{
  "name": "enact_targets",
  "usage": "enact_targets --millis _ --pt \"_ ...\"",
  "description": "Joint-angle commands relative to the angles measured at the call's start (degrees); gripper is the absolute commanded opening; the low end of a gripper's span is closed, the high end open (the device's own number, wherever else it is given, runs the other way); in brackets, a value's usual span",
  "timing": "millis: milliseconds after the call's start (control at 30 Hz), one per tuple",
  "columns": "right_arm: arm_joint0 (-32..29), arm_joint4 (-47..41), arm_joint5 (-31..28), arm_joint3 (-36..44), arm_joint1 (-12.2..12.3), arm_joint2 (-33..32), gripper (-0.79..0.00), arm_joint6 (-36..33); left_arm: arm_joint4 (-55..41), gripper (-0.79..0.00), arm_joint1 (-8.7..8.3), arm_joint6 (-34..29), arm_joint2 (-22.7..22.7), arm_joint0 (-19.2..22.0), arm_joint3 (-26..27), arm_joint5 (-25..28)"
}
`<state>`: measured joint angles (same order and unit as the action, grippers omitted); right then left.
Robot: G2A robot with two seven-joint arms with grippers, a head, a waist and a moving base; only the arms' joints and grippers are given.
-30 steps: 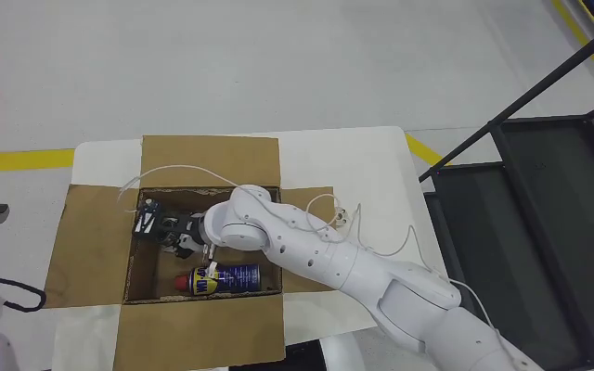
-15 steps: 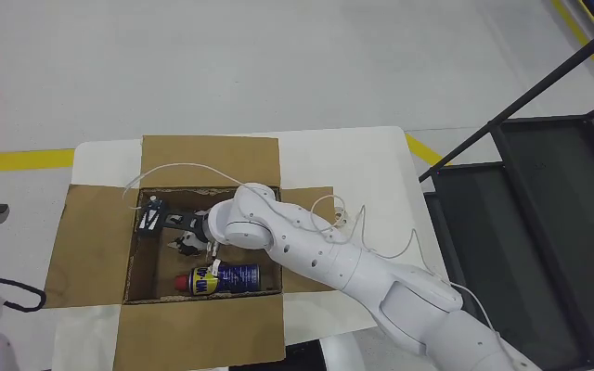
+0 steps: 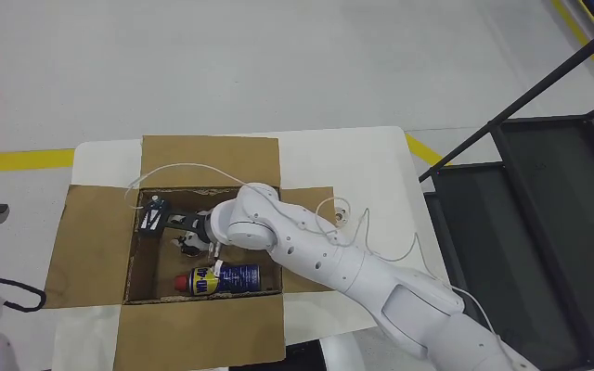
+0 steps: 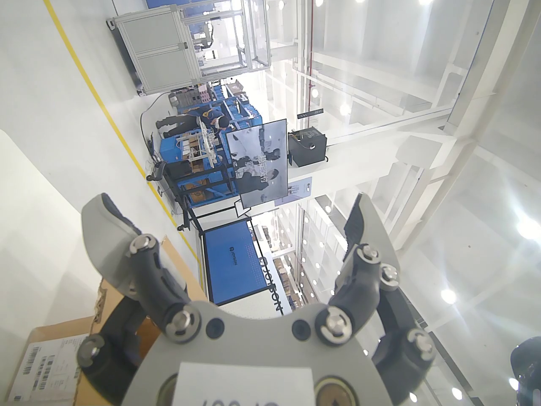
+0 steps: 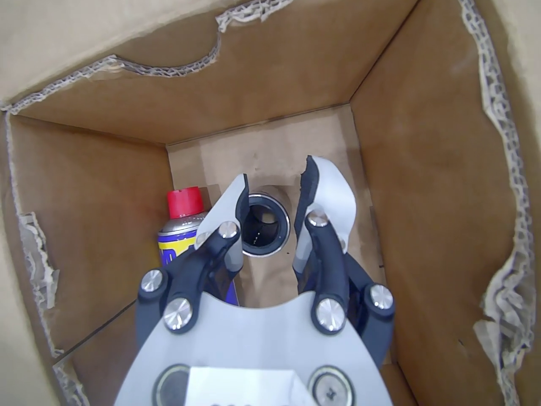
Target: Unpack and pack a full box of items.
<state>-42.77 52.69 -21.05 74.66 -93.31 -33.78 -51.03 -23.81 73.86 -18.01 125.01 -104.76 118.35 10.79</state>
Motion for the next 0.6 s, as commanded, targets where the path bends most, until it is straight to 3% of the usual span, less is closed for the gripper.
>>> enact_targets --millis 0,133,400,567 --pt "-0.48 -0.20 -0.50 1.08 0.29 -0.52 -0.582 -0.90 0.00 0.000 0.00 0.00 0.00 0.00 0.00 0.00" --pt "-1.59 -0.20 -0.76 2.93 0.95 -1.59 -0.576 -3.30 0.00 0.000 0.00 0.00 0.00 0.00 0.00 0.00" --pt "-3.58 -1.33 -0.49 4.78 1.82 -2.42 -0.634 -8.64 0.00 0.000 0.00 0.00 0.00 0.00 0.00 0.00" --pt "-3.76 -2.58 -0.93 4.90 1.88 -2.17 -0.606 -9.88 0.00 0.000 0.00 0.00 0.00 0.00 0.00 0.00"
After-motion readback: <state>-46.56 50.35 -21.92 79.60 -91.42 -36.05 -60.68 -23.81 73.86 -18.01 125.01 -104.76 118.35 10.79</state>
